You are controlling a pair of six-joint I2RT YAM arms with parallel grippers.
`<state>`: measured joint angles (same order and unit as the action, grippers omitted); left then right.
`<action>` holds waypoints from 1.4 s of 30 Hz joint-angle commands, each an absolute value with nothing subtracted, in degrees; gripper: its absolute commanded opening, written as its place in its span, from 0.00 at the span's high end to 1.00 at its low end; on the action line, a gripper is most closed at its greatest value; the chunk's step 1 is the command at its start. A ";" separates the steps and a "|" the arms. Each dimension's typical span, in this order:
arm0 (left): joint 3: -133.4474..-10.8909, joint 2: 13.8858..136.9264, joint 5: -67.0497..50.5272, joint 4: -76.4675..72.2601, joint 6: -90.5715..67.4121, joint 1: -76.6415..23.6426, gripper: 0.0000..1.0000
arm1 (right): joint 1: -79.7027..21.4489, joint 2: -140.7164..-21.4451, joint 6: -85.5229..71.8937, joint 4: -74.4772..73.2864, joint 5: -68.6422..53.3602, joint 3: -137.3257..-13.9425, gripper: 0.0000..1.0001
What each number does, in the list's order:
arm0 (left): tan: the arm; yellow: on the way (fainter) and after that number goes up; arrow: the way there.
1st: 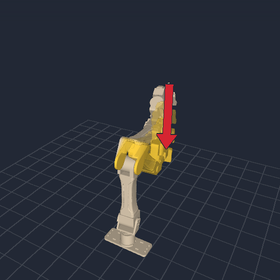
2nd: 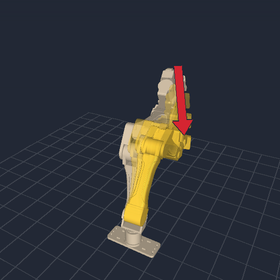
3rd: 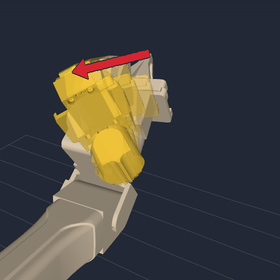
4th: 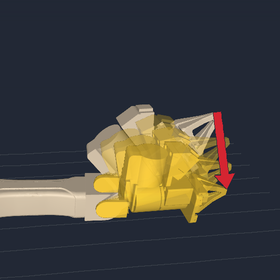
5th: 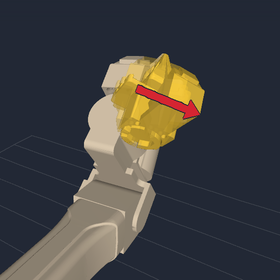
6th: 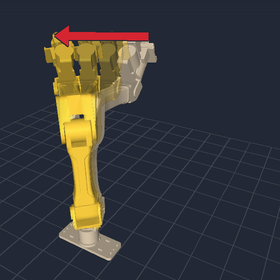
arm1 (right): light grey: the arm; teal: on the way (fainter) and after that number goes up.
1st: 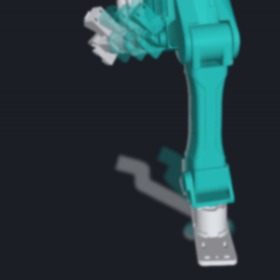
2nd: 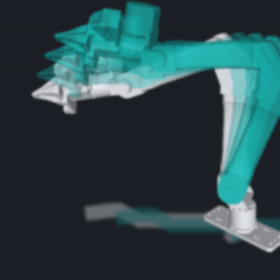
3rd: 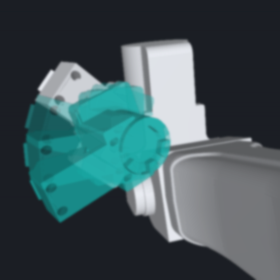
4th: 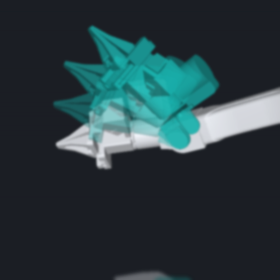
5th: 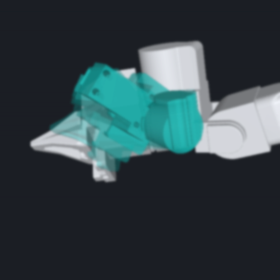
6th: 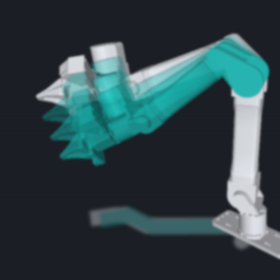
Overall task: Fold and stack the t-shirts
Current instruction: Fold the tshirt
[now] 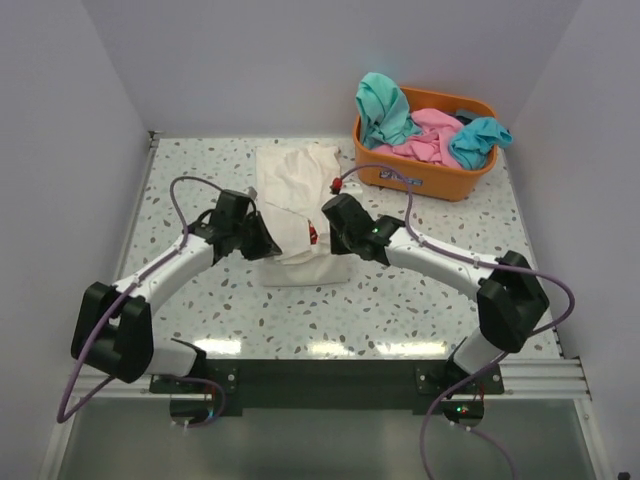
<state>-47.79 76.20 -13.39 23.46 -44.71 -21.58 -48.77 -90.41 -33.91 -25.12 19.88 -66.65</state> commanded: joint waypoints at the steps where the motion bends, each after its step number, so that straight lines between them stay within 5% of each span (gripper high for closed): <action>1: -54.47 81.19 -11.69 19.17 -40.96 -19.87 1.00 | -44.49 -94.30 -28.84 -20.83 18.11 -73.03 1.00; 22: -68.90 104.41 -16.52 13.98 -40.52 -10.55 1.00 | -33.14 -115.22 -17.32 -11.96 6.24 -89.56 1.00; 23: -69.17 104.94 -17.65 14.41 -40.52 -10.37 0.94 | -32.96 -115.75 -16.88 -11.95 5.63 -90.17 1.00; 25: -69.35 105.82 -18.98 13.80 -40.69 -9.85 0.65 | -32.61 -117.24 -15.74 -12.30 3.35 -91.14 1.00; 27: -69.08 105.21 -18.98 13.01 -41.39 -9.41 0.47 | -32.61 -117.86 -15.03 -12.83 3.16 -91.93 0.77; 32: -68.73 101.70 -15.56 13.71 -42.01 -8.88 0.00 | -32.61 -116.20 -14.85 -15.55 0.09 -93.25 0.46; 38: -63.73 93.36 -12.48 14.24 -42.01 -8.96 0.00 | -32.61 -108.73 -18.10 -15.03 -5.43 -85.54 0.01; 42: -57.24 89.66 -14.50 13.88 -42.01 -9.32 0.00 | -32.70 -103.81 -21.70 -14.77 -6.06 -77.36 0.01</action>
<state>-61.34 92.75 -14.22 14.55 -41.93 -9.39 -32.69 -109.32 -18.41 -14.98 -3.20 -82.06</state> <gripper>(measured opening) 0.997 0.985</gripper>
